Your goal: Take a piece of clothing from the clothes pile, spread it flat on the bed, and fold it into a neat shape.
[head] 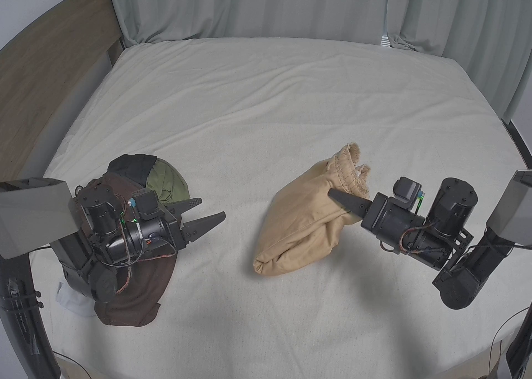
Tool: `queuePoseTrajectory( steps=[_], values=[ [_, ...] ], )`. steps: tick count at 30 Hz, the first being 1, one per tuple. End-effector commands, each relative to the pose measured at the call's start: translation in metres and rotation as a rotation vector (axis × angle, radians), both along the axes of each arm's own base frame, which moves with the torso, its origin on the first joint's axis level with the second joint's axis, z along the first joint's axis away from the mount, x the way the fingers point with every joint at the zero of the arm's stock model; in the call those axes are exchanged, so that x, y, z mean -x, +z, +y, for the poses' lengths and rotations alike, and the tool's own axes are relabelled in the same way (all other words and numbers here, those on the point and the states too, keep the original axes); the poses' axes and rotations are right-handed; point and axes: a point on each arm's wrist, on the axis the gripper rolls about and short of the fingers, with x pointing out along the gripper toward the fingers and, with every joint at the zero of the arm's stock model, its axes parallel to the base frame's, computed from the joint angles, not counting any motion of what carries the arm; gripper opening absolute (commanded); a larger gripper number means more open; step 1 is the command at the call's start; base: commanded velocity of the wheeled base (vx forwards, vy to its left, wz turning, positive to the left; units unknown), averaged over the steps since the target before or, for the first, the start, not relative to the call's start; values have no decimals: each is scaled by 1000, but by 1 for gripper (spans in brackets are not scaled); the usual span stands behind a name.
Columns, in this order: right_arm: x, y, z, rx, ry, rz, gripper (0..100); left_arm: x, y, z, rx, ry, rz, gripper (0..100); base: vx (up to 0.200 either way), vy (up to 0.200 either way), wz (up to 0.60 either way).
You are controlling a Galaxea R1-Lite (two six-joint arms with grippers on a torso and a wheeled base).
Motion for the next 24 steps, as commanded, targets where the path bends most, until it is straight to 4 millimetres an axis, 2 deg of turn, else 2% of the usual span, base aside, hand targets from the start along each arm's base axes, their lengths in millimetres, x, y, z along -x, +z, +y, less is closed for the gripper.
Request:
queuePoseTrajectory(
  steps=[1,13,18,24],
  values=[
    [-8,11,3,-25,10,-45,0,0,0,0,1,1,1,100,0,0,0],
    [-28,27,-3,-72,54,-112,0,0,0,0,2,1,2,100,0,0,0],
    [-38,25,-9,-72,60,-116,0,0,-1,0,1,1,5,100,0,0,0],
    [-57,10,-9,-61,68,-102,0,0,-2,0,2,1,8,100,0,0,0]
  ],
)
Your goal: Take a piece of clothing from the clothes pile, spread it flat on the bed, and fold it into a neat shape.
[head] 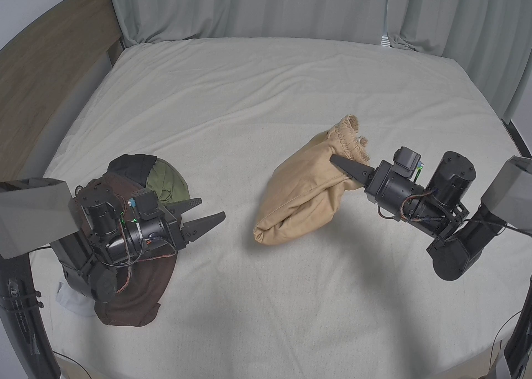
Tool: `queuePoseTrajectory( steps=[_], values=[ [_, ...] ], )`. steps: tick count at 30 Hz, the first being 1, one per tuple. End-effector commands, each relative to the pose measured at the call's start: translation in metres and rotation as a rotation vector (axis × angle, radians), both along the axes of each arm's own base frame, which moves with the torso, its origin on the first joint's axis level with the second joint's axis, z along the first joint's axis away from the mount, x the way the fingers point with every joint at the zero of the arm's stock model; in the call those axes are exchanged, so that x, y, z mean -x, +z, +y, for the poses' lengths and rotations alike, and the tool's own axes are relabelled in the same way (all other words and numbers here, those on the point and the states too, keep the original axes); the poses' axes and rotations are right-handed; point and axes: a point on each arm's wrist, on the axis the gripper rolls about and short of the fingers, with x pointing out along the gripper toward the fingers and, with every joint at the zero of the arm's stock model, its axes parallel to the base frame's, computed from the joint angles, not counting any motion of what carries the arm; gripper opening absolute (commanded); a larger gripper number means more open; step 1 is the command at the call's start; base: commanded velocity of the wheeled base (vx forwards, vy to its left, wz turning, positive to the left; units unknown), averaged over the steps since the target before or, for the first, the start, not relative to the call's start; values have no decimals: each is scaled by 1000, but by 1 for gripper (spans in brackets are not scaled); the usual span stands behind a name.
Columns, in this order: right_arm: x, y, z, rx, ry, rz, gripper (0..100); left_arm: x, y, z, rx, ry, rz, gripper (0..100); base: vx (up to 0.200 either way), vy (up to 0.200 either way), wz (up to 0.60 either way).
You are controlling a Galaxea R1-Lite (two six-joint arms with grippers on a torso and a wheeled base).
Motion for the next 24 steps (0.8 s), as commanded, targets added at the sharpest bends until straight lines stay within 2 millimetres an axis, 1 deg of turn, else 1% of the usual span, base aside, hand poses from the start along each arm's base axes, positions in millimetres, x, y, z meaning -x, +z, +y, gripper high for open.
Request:
queuePoseTrajectory(
  steps=[1,4,7,14,18,24],
  values=[
    [-15,-15,2,8,-6,17,0,0,-1,0,0,-1,4,100,0,0,0],
    [-23,-19,6,6,-4,13,0,0,-1,0,0,1,4,100,0,0,0],
    [-28,-20,9,2,-3,2,0,0,-2,0,0,1,6,100,0,0,0],
    [-35,-12,12,-10,2,-32,0,0,-2,0,-1,1,7,100,0,0,0],
    [-46,-18,15,-13,14,-36,0,0,-4,0,-3,-1,11,100,0,0,0],
    [-57,-27,19,-14,12,-42,0,0,-3,0,-1,1,10,100,0,0,0]
  ],
)
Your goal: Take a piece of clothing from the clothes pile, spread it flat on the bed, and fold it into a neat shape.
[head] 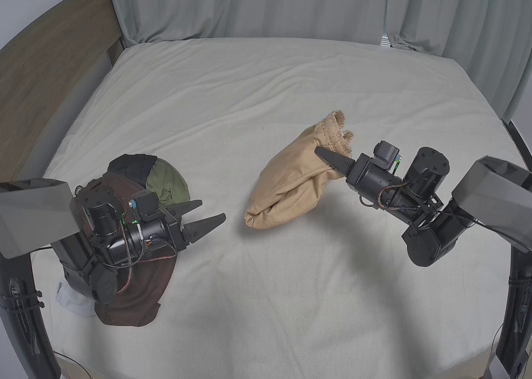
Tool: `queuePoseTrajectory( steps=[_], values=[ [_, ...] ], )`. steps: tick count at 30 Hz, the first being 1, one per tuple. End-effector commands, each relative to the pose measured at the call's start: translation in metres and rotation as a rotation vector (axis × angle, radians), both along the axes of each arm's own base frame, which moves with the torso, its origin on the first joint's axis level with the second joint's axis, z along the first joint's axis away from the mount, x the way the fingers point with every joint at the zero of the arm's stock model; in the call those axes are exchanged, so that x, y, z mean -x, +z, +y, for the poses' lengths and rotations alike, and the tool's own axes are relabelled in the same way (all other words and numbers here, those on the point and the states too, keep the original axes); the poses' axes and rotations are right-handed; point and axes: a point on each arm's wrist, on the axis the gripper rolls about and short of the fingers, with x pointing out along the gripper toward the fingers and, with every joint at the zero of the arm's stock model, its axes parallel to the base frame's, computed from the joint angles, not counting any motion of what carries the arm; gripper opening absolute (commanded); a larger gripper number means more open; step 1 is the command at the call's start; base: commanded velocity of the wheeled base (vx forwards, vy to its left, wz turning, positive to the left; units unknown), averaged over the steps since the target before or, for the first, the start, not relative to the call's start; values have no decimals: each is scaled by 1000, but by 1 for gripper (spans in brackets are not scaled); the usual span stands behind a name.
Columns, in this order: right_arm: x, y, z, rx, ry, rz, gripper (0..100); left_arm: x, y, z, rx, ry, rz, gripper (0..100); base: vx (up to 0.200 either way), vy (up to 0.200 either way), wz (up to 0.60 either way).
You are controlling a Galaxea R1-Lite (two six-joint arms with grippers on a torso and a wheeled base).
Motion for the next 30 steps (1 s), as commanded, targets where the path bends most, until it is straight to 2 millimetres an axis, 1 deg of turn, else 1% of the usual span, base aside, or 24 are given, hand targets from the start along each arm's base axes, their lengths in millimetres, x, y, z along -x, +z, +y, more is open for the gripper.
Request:
queuePoseTrajectory(
  steps=[1,7,11,12,16,17,18,22,24,26,29,30],
  values=[
    [-9,-12,3,4,1,13,0,0,0,0,0,1,2,100,0,0,0],
    [-21,-11,5,2,-5,8,0,0,-1,0,0,1,5,100,0,0,0],
    [-26,-4,6,-4,-5,-10,0,0,-1,0,0,1,5,100,0,0,0],
    [-29,2,8,-9,-5,-22,0,0,-1,0,0,1,5,100,0,0,0],
    [-36,12,10,-16,-6,-36,0,0,-1,1,0,4,5,100,0,0,0],
    [-36,12,10,-16,-6,-36,0,0,-1,1,0,4,5,100,0,0,0],
    [-40,18,11,-21,-6,-51,0,0,-1,2,0,6,5,100,0,0,0],
    [-49,23,13,-28,-8,-55,0,-1,-1,3,1,6,4,100,0,0,0],
    [-57,21,13,-30,-13,-54,0,0,-1,3,1,6,4,100,0,0,0],
    [-60,19,12,-34,-16,-49,0,0,-1,3,2,6,6,100,0,0,0],
    [-71,4,10,-43,-21,-8,0,-1,-1,3,2,6,6,100,0,0,0],
    [-75,-7,9,-36,-26,11,0,-1,-1,3,2,0,6,100,0,0,0]
  ],
)
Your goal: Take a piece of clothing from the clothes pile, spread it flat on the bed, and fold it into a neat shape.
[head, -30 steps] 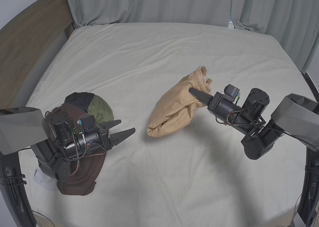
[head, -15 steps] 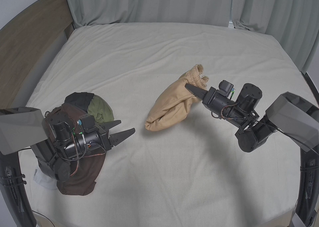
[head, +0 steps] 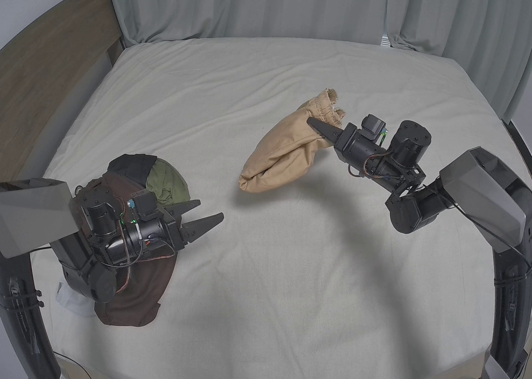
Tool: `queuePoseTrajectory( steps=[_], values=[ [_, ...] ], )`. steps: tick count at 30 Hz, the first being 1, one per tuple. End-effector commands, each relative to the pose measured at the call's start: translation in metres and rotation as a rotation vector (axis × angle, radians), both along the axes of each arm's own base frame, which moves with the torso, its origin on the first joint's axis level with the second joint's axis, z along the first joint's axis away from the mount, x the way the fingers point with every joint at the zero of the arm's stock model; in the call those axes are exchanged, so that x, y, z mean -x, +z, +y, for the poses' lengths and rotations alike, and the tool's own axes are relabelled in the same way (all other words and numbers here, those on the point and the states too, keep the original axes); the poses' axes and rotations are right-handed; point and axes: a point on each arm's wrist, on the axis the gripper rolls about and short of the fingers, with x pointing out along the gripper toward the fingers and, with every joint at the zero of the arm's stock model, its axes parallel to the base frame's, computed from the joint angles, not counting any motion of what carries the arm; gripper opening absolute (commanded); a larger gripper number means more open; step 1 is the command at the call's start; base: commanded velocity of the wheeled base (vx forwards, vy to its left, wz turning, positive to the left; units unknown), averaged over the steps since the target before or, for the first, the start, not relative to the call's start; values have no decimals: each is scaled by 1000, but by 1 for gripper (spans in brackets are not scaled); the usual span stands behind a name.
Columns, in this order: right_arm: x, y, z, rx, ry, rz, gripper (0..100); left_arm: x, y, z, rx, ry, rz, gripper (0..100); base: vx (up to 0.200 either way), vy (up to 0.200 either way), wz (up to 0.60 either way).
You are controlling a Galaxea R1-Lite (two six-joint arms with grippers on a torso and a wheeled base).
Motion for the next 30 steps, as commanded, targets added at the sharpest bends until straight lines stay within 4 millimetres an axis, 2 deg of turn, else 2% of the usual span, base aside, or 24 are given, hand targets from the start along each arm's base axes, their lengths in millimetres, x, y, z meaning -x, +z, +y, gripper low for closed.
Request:
queuePoseTrajectory(
  steps=[1,3,4,6,9,11,18,30],
  values=[
    [-17,-36,-3,13,-16,64,0,-1,-1,0,1,-11,2,100,0,0,0],
    [-20,-46,-3,20,-19,84,0,-1,-2,0,1,-14,3,100,0,0,0],
    [-23,-66,-6,32,-27,119,0,-1,-2,0,0,-14,5,100,0,0,0],
    [-24,-83,-8,43,-35,146,0,0,-2,0,0,-14,5,100,0,0,0],
    [-18,-92,-10,50,-37,162,0,0,-2,0,0,-12,6,100,0,0,0],
    [-6,-104,-15,62,-39,193,0,0,-2,2,-1,-8,5,100,0,0,0],
    [15,-126,-26,73,-51,227,0,0,-1,2,-2,-8,4,100,0,0,0],
    [16,-143,-31,90,-102,262,0,0,0,3,-1,-6,1,100,0,0,0]
  ],
)
